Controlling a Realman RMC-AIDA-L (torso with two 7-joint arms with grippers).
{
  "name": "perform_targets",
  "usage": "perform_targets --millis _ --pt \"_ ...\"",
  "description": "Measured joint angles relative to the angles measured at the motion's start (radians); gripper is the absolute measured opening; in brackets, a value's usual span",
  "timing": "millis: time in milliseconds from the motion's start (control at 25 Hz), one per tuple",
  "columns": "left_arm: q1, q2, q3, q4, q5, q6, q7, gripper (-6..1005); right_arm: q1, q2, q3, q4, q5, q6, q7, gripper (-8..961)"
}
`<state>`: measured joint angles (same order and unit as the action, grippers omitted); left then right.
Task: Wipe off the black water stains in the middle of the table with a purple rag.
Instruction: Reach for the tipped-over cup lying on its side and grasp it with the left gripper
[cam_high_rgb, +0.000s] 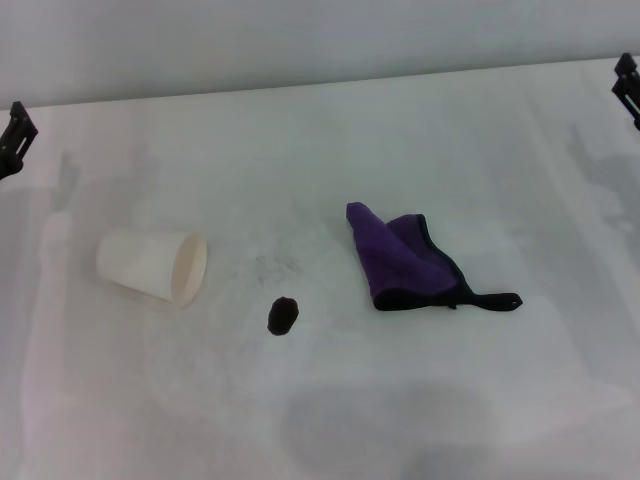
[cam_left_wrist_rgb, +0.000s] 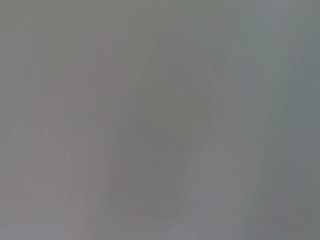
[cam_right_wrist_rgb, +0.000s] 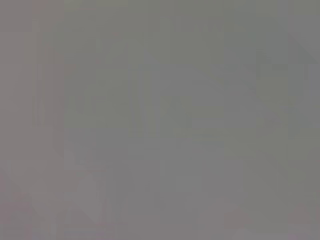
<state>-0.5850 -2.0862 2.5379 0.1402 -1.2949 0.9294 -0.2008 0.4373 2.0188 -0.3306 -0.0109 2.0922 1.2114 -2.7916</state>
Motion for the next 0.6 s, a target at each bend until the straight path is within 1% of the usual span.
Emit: perform_targets --millis 280,600 --pt "0.013 0.0 0.002 0.025 0.003 0.0 0.002 889 0.0 -0.002 0.056 -0.003 0.0 -0.005 0.0 866" --pt "0.012 0.0 0.0 0.026 0.003 0.006 0.003 891 -0.009 -0.003 0.059 0.0 0.0 -0.007 0.0 865"
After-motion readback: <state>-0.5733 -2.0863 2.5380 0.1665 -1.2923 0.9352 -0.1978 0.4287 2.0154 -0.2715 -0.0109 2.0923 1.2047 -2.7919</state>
